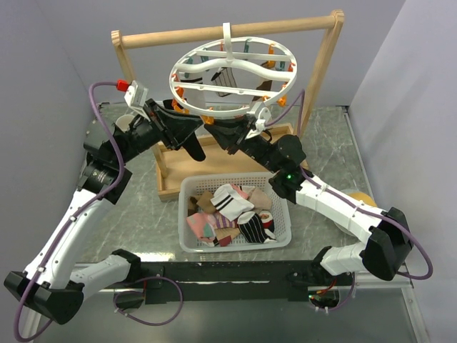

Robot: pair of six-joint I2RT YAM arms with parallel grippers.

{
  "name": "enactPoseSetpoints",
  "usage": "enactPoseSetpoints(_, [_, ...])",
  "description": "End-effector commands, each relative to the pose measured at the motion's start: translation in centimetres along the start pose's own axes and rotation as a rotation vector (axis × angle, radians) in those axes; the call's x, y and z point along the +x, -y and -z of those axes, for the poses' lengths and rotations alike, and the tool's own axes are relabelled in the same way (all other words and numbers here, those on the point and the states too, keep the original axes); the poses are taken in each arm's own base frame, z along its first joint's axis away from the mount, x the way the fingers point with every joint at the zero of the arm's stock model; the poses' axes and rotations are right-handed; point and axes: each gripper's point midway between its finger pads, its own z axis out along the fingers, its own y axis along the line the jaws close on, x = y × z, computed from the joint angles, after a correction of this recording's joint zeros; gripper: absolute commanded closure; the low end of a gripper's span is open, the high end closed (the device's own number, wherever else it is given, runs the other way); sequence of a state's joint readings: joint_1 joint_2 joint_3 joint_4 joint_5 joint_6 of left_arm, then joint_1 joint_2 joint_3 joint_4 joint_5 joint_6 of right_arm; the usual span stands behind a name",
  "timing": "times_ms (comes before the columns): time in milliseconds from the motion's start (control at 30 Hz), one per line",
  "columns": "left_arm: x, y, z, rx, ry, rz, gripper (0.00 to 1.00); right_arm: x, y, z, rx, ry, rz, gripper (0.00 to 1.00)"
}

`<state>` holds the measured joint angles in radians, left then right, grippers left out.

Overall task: Clip the socks to the hanger
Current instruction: Open the clamp at the hanger.

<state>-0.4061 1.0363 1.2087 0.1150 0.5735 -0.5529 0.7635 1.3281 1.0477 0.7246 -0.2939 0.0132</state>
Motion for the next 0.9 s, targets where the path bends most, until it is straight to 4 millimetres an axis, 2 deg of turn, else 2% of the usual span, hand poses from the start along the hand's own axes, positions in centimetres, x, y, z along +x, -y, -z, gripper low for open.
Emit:
enactPoseSetpoints(0, [-1.4,1.8,0.6,0.064,0.047,-0.014,0.66,-3.8,0.0,-1.0,0.008,0.108,0.013,0.88])
enactPoseSetpoints(167, [-1.5,1.8,0.0,0.085,0.05,-0.018,0.48,-3.8,-0.7,-1.4,0.016,0.102,0.01,0.91])
enactPoseSetpoints(400, [-1.0,1.0,-0.2,0.069,0.042,-0.046,0.42,-3.7,-1.0,-1.6,0.042,0.099,-0.006,0.95])
enactPoseSetpoints(700, [-1.4,-0.1,0.0,-0.003,0.059,-0.065,0.43,-3.2,-1.4,-1.9,0.041,0.084,-0.017,0.96])
enactPoseSetpoints(733, [-1.6,0.2,0.3,-0.005,0.065,-0.072,0.41,-3.2,-1.4,-1.8,0.042,0.082,-0.018,0.96])
enactPoseSetpoints(767, [-1.4,0.1,0.4,-0.011,0.063,-0.071,0.31,-3.2,-1.4,-1.8,0.044,0.082,-0.016,0.96])
enactPoseSetpoints(867, [-0.8,-0.1,1.0,-0.034,0.045,-0.065,0.33,-3.1,-1.1,-1.9,0.049,0.079,0.008,0.97])
